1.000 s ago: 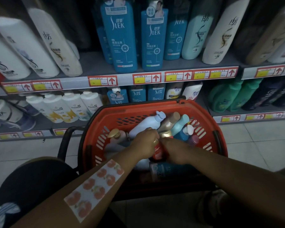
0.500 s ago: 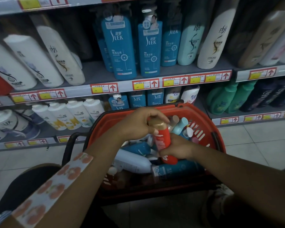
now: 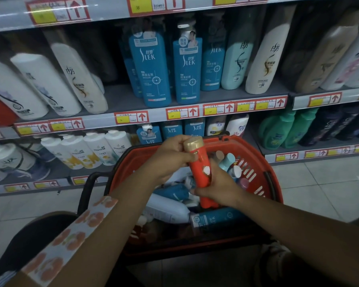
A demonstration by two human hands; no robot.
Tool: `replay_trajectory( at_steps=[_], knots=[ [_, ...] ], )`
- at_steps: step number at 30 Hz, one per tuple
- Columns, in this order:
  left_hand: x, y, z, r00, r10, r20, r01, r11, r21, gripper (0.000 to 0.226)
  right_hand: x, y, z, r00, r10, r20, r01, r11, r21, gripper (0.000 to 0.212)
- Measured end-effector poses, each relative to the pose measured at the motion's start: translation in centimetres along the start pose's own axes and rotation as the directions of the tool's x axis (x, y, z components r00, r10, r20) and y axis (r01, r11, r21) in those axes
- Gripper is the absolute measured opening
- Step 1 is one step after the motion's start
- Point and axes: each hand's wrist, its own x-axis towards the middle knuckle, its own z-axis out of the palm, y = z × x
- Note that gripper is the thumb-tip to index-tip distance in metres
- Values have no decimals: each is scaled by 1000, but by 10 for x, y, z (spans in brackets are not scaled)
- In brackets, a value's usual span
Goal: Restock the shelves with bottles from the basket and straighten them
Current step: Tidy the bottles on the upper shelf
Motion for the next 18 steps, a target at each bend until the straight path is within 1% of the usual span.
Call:
replay_trajectory(
  at_steps=[2,4,6,8,9,10,12,15,18],
  knots=[
    [2,2,-9,998,14,66,-13,1000,-24,45,-1,0,1,999,2,42,-4,999,35,81],
    [3,2,-13,995,33,99,-27,998,-63,43,0,-1,0,997,24,74,-29,998,64,77],
    [3,3,-14,992,64,113,-52,993,-110,40,-1,-4,-4,989,55,139,-67,994,85,67],
    [3,5,-13,989,92,112,-77,989,-125,38,-4,-9,-4,975,90,204,-118,984,132,54],
    [1,7,-13,989,102,106,-89,988,-123,38,-6,-13,-3,971,100,216,-134,980,147,49],
    [0,9,-13,989,114,92,-103,988,-115,38,-6,-18,-1,975,99,199,-129,981,144,46],
    [-5,17,-16,987,151,52,-146,985,-93,38,-3,-30,0,991,54,119,-66,994,92,44],
    [-18,32,-22,971,233,-47,-237,967,-94,38,3,-51,-1,1000,-19,24,17,997,69,51],
    [-37,44,-30,945,297,-140,-311,946,-91,38,2,-72,4,998,-67,5,67,996,55,60]
  ],
)
